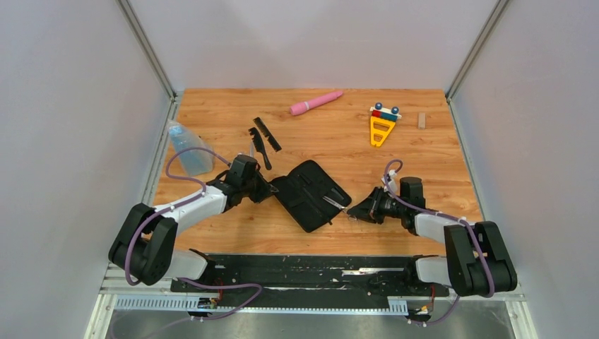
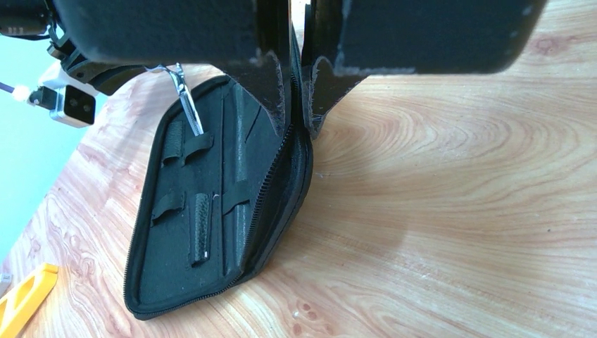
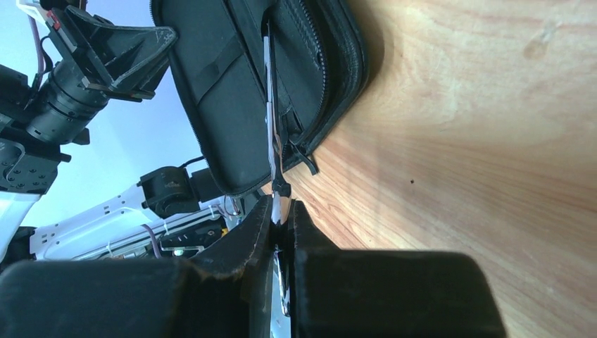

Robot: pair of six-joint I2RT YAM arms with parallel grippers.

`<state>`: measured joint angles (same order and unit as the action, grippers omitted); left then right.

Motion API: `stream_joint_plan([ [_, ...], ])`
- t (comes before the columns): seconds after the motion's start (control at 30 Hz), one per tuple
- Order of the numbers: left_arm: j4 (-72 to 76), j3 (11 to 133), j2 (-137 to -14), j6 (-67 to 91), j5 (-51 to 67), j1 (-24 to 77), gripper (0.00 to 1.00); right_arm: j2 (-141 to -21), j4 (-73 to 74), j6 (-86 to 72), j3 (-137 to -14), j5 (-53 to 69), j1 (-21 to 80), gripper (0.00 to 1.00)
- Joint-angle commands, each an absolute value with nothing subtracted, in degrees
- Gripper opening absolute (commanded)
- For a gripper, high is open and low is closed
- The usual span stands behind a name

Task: Sort the hair-cutting tools

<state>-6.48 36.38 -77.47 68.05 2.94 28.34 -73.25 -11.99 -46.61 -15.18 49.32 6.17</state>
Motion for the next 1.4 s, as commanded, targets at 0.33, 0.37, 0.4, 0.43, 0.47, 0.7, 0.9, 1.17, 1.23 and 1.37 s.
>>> stream_joint_plan([
  [0.33,-8.11,33.2,-74.3,69.31,4.66,28.56,0.0,-85.2,-23.18,-46.08,-19.46,49.38,9.19,0.03],
  [0.37,-8.31,33.08,-73.93,69.6,4.37,28.56,0.0,-85.57,-23.68,-46.3,-19.9,49.04,9.47,0.03],
  [0.4,-8.37,32.68,-73.11,69.78,4.21,28.56,0.0,-85.88,-23.9,-46.32,-20.31,48.55,9.73,0.04],
  [0.43,-8.42,32.05,-72.72,70.25,3.8,28.56,0.0,-86.2,-23.88,-46.26,-20.97,47.9,9.98,0.05],
  [0.47,-8.39,31.76,-71.93,70.5,3.61,28.56,0.0,-86.73,-23.64,-46.12,-21.74,47.34,10.25,0.06],
  [0.7,-8.58,29.92,-69.51,72.11,1.96,28.56,0.0,-88.22,-18.51,-44.64,-24.16,44.33,11.17,0.35],
  [0.9,-9.75,29.98,-68.08,71.78,0.24,28.56,0.0,-81.54,-5.02,-39.96,-26.44,38.08,11.21,0.66],
  [1.17,-11.29,30.98,-68.54,70.0,0.18,28.56,0.0,-72.61,19.01,-32.19,-32.89,27.34,11.83,0.76],
  [1.23,-11.77,31.39,-68.73,69.56,0.16,28.56,0.0,-70.61,24.38,-30.65,-35.53,23.53,13.69,0.74],
  [1.37,-12.27,32.01,-68.99,68.88,0.18,28.56,0.0,-69.99,33.02,-27.94,-43.08,14.6,20.83,0.7],
])
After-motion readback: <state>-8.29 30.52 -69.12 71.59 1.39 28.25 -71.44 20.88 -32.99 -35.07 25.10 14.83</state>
